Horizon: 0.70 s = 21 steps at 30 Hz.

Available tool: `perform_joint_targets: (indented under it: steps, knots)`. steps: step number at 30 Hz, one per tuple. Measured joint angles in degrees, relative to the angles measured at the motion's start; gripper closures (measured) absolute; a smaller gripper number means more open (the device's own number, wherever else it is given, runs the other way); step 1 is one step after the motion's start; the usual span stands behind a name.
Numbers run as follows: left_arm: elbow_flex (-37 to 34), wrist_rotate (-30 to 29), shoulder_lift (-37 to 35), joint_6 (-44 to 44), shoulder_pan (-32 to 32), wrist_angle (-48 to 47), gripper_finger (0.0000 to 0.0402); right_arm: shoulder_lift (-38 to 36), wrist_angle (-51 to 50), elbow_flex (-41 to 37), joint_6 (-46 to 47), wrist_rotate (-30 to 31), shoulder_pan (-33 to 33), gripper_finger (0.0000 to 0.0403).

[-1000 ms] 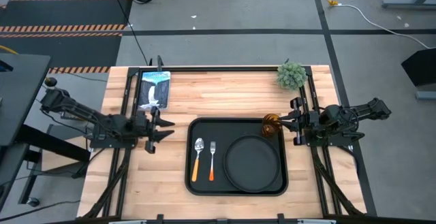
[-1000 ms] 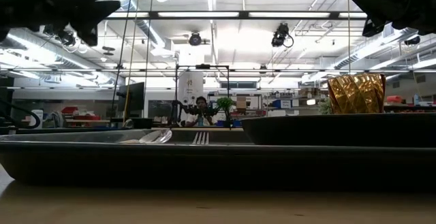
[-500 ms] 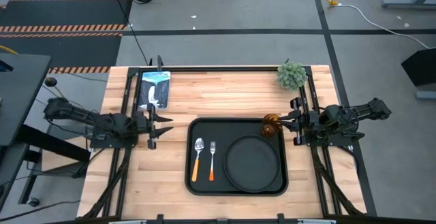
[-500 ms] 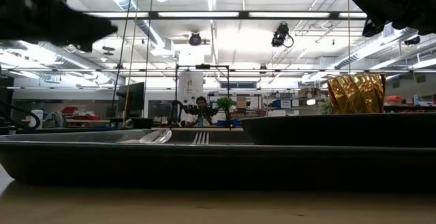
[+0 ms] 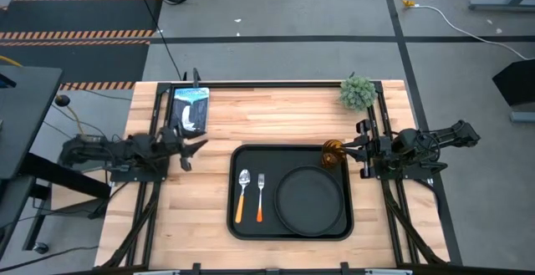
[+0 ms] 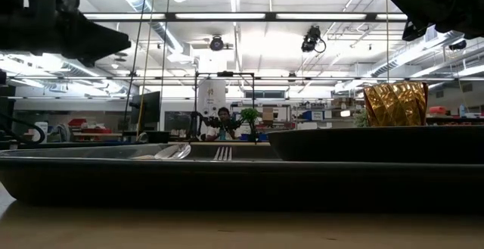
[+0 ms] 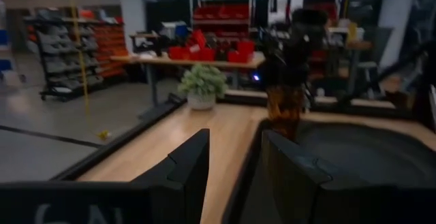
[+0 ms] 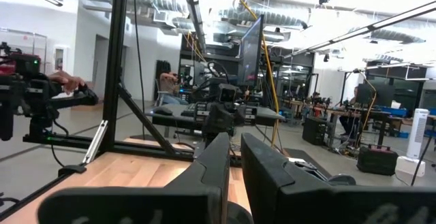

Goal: Pick and place plate/cup/fork/spoon on tray
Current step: Return to Home Position

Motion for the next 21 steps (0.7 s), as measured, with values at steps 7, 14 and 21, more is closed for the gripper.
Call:
perform_joint_targets:
  steps: [7,14,21]
  knots:
    - [-0.02,-0.02,-1.43,0.04,2.46,1.04,0.0257,-0.02,-0.01,-0.01,-0.01,0.01,0.0,0.0357]
    - [-0.02,0.0,-1.43,0.01,2.46,0.98,0.0257,0.0,-0.04,-0.01,-0.02,0.02,0.0,0.0357]
    - [-0.04,0.0,-1.43,0.0,2.46,0.96,0.0257,-0.01,-0.71,-0.02,-0.01,0.02,0.01,0.0357]
